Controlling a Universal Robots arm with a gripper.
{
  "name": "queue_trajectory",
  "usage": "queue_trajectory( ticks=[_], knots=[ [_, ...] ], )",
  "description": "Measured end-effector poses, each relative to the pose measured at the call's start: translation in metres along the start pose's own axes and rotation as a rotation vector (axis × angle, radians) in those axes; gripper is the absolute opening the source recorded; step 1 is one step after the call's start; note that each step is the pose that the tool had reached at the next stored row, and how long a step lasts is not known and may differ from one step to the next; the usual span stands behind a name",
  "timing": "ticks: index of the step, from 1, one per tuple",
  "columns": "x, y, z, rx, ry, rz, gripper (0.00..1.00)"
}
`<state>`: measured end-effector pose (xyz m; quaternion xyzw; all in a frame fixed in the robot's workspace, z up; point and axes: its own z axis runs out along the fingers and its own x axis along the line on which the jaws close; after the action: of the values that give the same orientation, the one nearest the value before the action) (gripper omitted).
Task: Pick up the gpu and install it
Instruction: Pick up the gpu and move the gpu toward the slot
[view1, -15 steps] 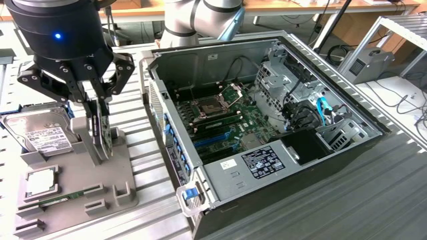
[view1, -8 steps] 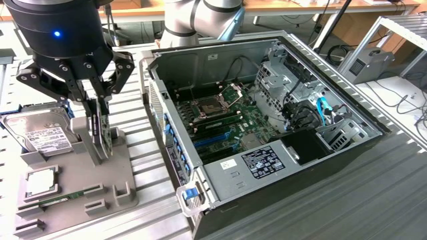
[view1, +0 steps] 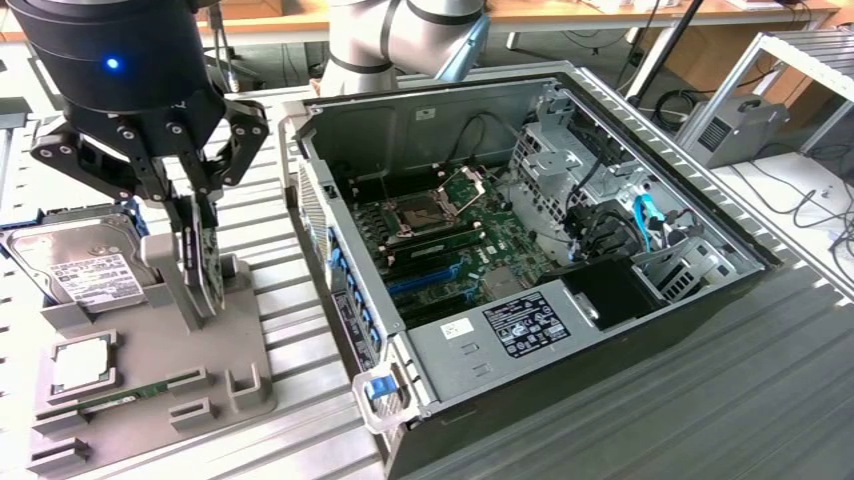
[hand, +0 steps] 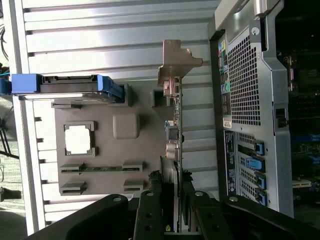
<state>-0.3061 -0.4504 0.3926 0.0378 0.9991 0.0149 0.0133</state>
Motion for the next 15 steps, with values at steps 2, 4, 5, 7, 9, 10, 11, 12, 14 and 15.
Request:
queue_trajectory(
  ticks=[2,4,5,7,9,10,11,12,14,15],
  knots=[
    [0.0000,0.0000,-0.0004,0.0000,0.0000,0.000,0.26],
    [0.0000,0.0000,-0.0009,-0.0001,-0.0001,0.000,0.26],
    [0.0000,0.0000,-0.0011,-0.0001,-0.0001,0.000,0.26],
    [0.0000,0.0000,-0.0015,0.0000,0.0000,0.000,0.26],
    [-0.0001,0.0001,-0.0019,-0.0001,-0.0001,0.000,0.26],
    [0.0000,0.0001,-0.0022,0.0000,0.0000,0.000,0.26],
    [-0.0001,0.0001,-0.0024,0.0000,0.0000,0.000,0.26],
    [-0.0001,0.0001,-0.0027,0.0000,0.0000,0.000,0.26],
    [-0.0001,0.0001,-0.0031,0.0000,0.0000,0.000,0.26],
    [-0.0001,0.0001,-0.0033,0.0000,0.0000,0.000,0.26]
  ],
)
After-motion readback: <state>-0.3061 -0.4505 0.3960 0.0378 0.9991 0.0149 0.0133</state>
